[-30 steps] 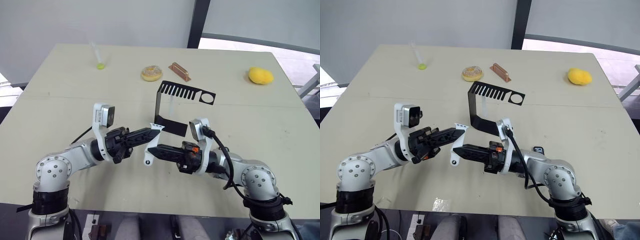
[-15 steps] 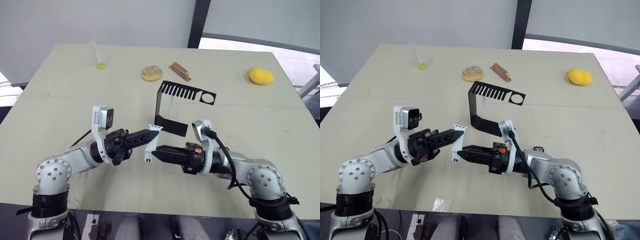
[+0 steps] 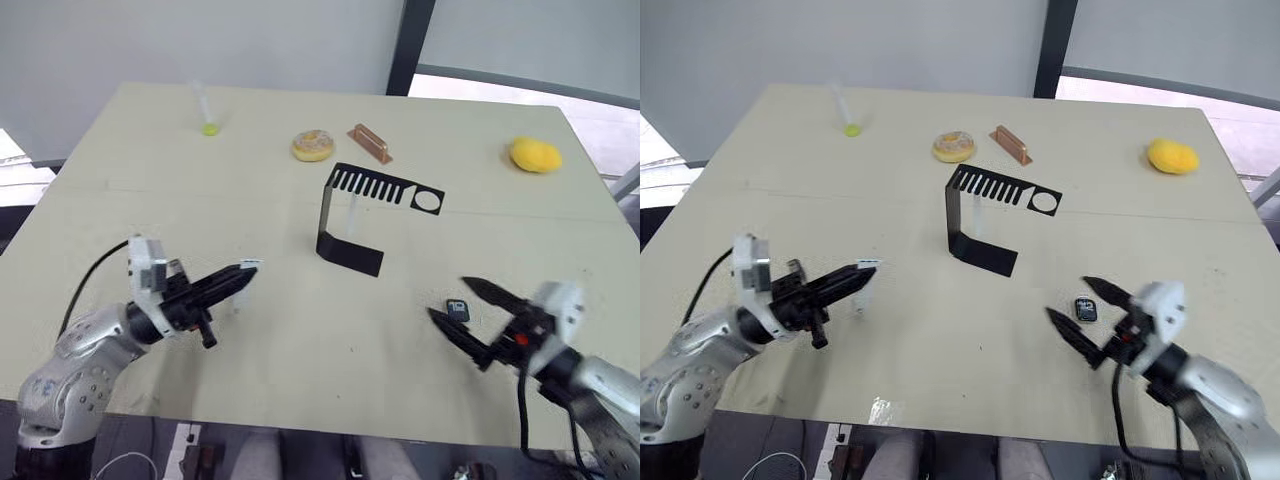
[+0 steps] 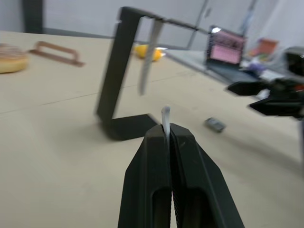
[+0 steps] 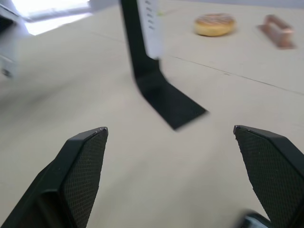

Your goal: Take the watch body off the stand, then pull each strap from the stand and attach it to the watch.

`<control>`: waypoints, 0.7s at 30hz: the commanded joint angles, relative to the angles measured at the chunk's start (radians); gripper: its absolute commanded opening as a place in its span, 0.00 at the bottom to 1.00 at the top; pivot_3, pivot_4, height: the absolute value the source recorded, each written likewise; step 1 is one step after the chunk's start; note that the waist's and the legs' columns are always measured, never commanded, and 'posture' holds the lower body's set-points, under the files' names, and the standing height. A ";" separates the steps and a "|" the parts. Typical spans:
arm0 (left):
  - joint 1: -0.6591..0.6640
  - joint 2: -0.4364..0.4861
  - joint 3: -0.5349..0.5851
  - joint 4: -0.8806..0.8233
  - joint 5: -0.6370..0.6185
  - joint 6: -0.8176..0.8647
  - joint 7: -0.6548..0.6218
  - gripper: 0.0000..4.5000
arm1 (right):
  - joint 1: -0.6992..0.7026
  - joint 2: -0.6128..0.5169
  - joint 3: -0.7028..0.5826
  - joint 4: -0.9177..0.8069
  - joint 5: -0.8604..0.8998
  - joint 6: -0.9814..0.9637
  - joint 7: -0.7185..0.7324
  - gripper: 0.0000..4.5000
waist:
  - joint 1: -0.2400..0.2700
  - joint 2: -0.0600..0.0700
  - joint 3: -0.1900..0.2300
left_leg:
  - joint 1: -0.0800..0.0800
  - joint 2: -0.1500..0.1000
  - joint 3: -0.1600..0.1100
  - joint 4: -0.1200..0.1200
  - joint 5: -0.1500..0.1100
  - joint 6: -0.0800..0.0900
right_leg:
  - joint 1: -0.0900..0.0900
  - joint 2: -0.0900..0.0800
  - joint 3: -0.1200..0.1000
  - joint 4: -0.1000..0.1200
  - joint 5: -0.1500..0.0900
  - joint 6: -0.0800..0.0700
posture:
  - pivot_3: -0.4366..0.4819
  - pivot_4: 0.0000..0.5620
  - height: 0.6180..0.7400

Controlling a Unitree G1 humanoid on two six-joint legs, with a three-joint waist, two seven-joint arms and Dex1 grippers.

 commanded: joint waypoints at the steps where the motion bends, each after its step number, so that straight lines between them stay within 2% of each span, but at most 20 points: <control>1: 0.064 0.007 0.094 0.080 0.115 -0.156 -0.016 0.00 | 0.132 0.060 -0.138 0.088 -0.112 -0.224 0.039 1.00 | -0.002 0.000 0.000 | 0.001 0.000 0.000 -0.001 0.000 0.000 | 0.000 0.000 0.000 -0.001 0.000 0.000 | 0.48 0.27 1.00; 6: 0.134 0.004 0.200 0.223 0.178 -0.284 -0.021 0.00 | 0.261 0.146 -0.267 0.310 -0.173 -0.410 0.017 1.00 | -0.008 0.000 0.000 | 0.002 0.000 0.001 -0.002 -0.001 0.001 | 0.002 -0.002 0.001 0.000 0.000 -0.001 | 0.48 0.27 1.00; 12: 0.131 0.022 0.244 0.284 0.177 -0.308 -0.025 0.00 | 0.281 0.187 -0.344 0.465 -0.166 -0.486 -0.018 1.00 | -0.009 0.000 0.000 | 0.003 0.001 0.001 -0.003 -0.001 0.001 | 0.001 -0.004 0.001 0.002 -0.001 -0.004 | 0.48 0.27 1.00; 16: 0.114 0.029 0.208 0.236 0.157 -0.273 -0.037 0.00 | 0.265 0.212 -0.339 0.463 -0.147 -0.489 -0.045 1.00 | -0.007 0.000 0.000 | 0.003 0.000 0.001 -0.004 -0.001 0.001 | 0.001 -0.005 0.000 0.002 -0.001 -0.004 | 0.48 0.27 1.00; 21: 0.025 0.039 0.118 0.156 0.150 -0.229 -0.048 0.00 | 0.211 0.234 -0.265 0.317 -0.136 -0.406 -0.111 1.00 | -0.008 0.000 0.000 | 0.003 0.000 0.001 -0.004 -0.001 0.001 | 0.000 -0.005 0.000 0.003 -0.001 -0.004 | 0.48 0.27 1.00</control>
